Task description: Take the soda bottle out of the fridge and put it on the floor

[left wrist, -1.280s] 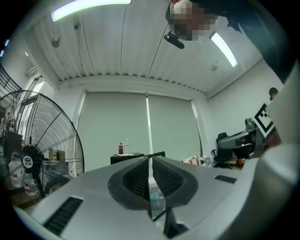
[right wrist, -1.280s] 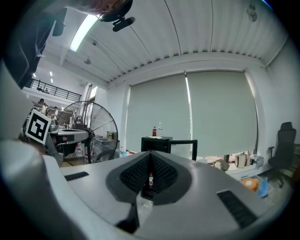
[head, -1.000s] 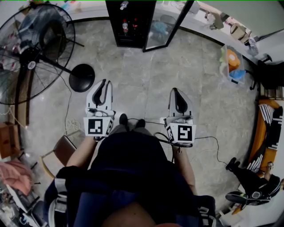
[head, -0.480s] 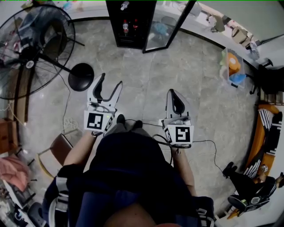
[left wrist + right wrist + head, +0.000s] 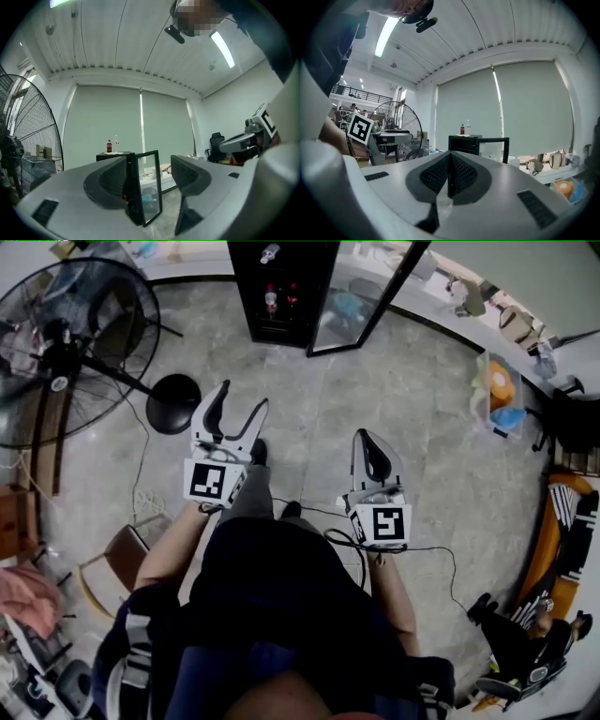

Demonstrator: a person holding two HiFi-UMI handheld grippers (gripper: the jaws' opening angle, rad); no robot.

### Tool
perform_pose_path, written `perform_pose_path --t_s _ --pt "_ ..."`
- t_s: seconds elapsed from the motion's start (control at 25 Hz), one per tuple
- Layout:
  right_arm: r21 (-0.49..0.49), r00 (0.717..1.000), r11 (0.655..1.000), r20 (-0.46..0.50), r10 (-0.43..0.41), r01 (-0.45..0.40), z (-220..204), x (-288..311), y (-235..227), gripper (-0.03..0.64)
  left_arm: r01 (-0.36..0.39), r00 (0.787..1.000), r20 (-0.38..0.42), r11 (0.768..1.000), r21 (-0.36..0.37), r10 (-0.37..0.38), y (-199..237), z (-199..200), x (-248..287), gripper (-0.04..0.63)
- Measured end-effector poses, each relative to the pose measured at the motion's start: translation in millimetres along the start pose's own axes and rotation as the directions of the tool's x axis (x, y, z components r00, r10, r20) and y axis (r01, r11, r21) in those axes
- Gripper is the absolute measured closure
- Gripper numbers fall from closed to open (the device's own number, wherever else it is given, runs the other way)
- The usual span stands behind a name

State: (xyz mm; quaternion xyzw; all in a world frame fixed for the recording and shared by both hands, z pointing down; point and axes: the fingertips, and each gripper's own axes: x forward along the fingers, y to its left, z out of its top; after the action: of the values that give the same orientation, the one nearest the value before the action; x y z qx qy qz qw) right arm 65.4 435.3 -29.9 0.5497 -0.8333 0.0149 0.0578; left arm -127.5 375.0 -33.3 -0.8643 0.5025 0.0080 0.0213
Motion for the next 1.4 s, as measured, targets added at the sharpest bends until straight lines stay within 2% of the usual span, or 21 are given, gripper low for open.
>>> perform_pose_path --t_s 0.2,0.4,0.48,0.6,0.72,0.96,1.24,1.4 --pt "0.0 1.0 1.0 -0.018 -0.013 0.013 -11.3 62.8 -11.4 0.598 0.026 1.0 0.004 1.0 -0.012 -0.026 39.2 -23.5 63.2 0.302" --pt "0.011 0.998 0.998 -0.004 -0.057 0.057 -18.1 180.3 -36.5 0.598 0.063 0.998 0.0 0.998 0.001 -0.063 107.1 -48.5 163.5 0.301" --pt "0.012 0.997 0.997 -0.016 -0.073 0.073 -18.8 228.5 -46.3 0.598 0.088 0.996 -0.014 0.996 0.017 -0.088 133.2 -56.0 201.1 0.299" --pt "0.013 0.994 0.994 -0.039 -0.104 0.105 -22.5 285.4 -62.9 0.598 0.109 0.992 -0.062 0.994 -0.009 -0.109 168.2 -72.2 249.0 0.298" --pt "0.006 0.992 0.993 -0.043 -0.122 0.122 -31.8 332.2 -82.1 0.598 0.124 0.989 -0.084 0.992 -0.004 -0.124 192.9 -91.0 296.6 0.295" --pt "0.006 0.992 0.994 -0.077 -0.104 0.105 -66.9 397.3 -117.6 0.598 0.097 0.986 -0.14 0.995 0.007 -0.095 215.7 -144.1 370.0 0.293" --pt "0.012 0.993 0.998 -0.1 -0.057 0.058 -117.5 434.0 -151.8 0.598 0.061 0.985 -0.161 0.998 0.005 -0.059 211.7 -204.8 413.1 0.291" --pt "-0.002 0.996 0.999 -0.081 -0.046 0.046 -158.2 462.6 -167.8 0.598 0.046 0.986 -0.161 0.999 0.015 -0.043 214.1 -246.7 437.5 0.291"
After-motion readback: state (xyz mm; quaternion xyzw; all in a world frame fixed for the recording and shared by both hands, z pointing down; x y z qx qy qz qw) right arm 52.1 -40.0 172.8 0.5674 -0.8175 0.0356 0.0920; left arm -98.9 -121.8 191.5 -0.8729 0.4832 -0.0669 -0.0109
